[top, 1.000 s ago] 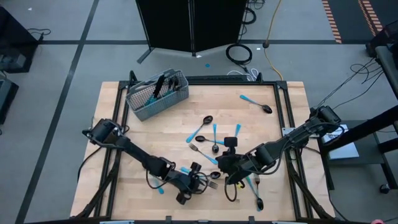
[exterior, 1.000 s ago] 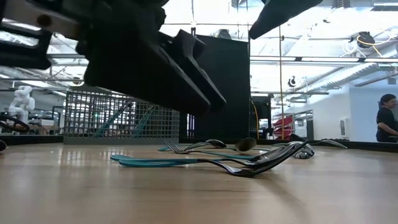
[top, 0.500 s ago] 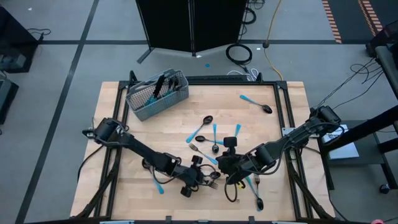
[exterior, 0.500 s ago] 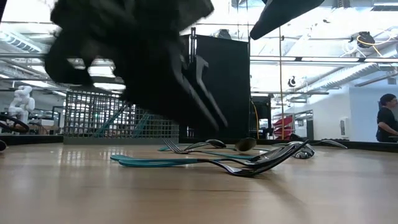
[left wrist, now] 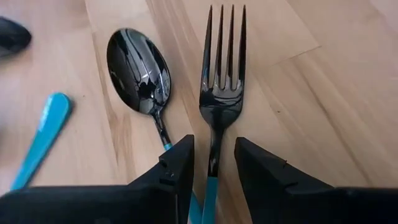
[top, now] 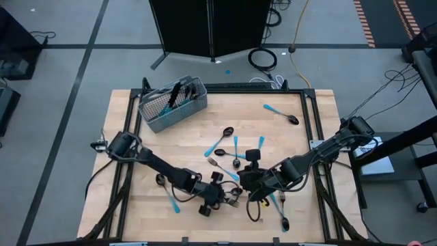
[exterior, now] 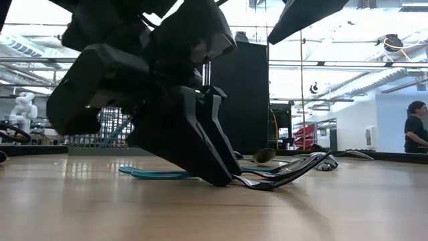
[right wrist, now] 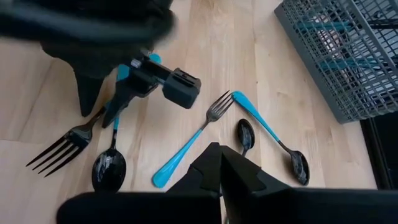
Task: Sort silverware
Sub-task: Put the blue fork in the silverware rack
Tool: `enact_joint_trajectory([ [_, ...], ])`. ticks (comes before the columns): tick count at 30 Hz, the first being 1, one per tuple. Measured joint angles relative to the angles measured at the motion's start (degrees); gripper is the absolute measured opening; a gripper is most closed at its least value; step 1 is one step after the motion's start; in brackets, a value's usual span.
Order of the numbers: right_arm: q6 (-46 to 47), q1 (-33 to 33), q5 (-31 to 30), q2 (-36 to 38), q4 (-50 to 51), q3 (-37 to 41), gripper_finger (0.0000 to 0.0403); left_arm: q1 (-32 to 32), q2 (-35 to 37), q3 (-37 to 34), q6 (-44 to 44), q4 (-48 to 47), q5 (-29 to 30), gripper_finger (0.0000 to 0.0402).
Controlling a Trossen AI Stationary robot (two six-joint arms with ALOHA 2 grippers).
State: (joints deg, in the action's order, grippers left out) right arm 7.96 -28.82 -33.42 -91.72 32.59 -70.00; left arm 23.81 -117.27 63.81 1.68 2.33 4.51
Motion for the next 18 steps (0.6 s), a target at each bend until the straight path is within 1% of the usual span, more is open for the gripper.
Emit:
enact_joint_trajectory([
  [3, 0.16, 0.0, 0.07, 0.0, 0.08, 0.0, 0.0, -0.88, -0.02, 0.04, -2.74, -1.85, -3.59, 0.0118],
  [6, -0.69, 0.0, -0.03, 0.04, 0.29, 0.0, 0.0, -1.46, -0.09, 0.0, -3.61, -2.12, -5.25, 0.0111],
  [10, 0.13, -0.01, -2.18, 1.58, 2.6, 0.04, 0.0, -1.85, -0.13, -0.11, -3.03, -2.34, -6.03, 0.0079],
  [15, 8.18, -0.55, -6.66, 5.95, 10.02, 0.04, 0.0, -2.06, -0.13, -0.24, -2.6, -2.48, -6.33, 0.0017],
  [18, 15.72, -1.0, -7.25, 8.79, 15.55, 0.02, 0.0, -2.03, -0.13, -0.27, -1.28, -2.3, -6.29, 0.0008],
])
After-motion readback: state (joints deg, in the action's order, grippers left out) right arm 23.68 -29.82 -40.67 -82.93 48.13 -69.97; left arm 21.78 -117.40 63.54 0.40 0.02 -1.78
